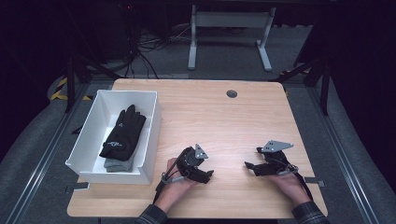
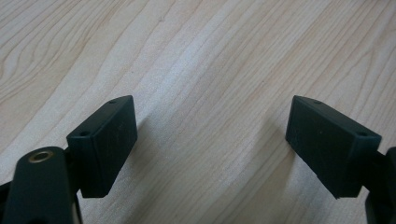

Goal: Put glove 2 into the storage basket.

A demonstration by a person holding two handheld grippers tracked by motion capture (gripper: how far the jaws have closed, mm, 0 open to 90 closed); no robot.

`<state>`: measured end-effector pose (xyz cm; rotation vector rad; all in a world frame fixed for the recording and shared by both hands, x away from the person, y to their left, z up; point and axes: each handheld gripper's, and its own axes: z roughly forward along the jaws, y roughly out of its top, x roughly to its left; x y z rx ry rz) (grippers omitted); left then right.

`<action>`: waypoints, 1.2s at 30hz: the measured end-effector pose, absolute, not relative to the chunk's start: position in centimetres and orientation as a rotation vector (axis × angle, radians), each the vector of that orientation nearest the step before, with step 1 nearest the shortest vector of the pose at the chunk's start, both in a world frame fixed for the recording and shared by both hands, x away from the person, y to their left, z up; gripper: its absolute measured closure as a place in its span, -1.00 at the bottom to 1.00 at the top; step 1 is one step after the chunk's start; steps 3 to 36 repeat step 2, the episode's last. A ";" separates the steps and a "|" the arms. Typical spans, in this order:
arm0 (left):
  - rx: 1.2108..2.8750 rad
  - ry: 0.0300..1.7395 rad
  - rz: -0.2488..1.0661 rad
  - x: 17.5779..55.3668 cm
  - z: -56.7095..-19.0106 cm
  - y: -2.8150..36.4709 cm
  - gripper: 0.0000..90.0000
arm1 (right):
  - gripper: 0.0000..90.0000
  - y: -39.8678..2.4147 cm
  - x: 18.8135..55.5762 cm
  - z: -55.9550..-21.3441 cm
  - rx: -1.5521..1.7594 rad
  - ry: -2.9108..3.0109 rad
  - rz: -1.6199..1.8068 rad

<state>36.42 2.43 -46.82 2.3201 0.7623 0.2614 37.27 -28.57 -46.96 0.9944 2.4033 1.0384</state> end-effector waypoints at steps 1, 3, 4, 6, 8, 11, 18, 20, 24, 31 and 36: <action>2.319 0.763 0.262 36.4 -46.8 2.4 -0.64 | -0.59 -28.6 37.3 -47.0 0.995 2.403 1.038; 2.319 0.762 0.261 36.4 -46.8 2.4 -0.65 | -0.59 -28.6 37.3 -47.0 0.995 2.403 1.039; 2.319 0.762 0.261 36.4 -46.8 2.4 -0.65 | -0.59 -28.6 37.3 -47.0 0.995 2.403 1.039; 2.319 0.762 0.261 36.4 -46.8 2.4 -0.65 | -0.59 -28.6 37.3 -47.0 0.995 2.403 1.039; 2.319 0.762 0.261 36.4 -46.8 2.4 -0.65 | -0.59 -28.6 37.3 -47.0 0.995 2.403 1.039; 2.319 0.762 0.261 36.4 -46.8 2.4 -0.65 | -0.59 -28.6 37.3 -47.0 0.995 2.403 1.039; 2.319 0.762 0.261 36.4 -46.8 2.4 -0.65 | -0.59 -28.6 37.3 -47.0 0.995 2.403 1.039; 2.319 0.762 0.261 36.4 -46.8 2.4 -0.65 | -0.59 -28.6 37.3 -47.0 0.995 2.403 1.039; 2.319 0.762 0.261 36.4 -46.8 2.4 -0.65 | -0.59 -28.6 37.3 -47.0 0.995 2.403 1.039; 2.319 0.762 0.261 36.4 -46.8 2.4 -0.65 | -0.59 -28.6 37.3 -47.0 0.995 2.403 1.039; 2.319 0.762 0.261 36.4 -46.8 2.4 -0.65 | -0.59 -28.6 37.3 -47.0 0.995 2.403 1.039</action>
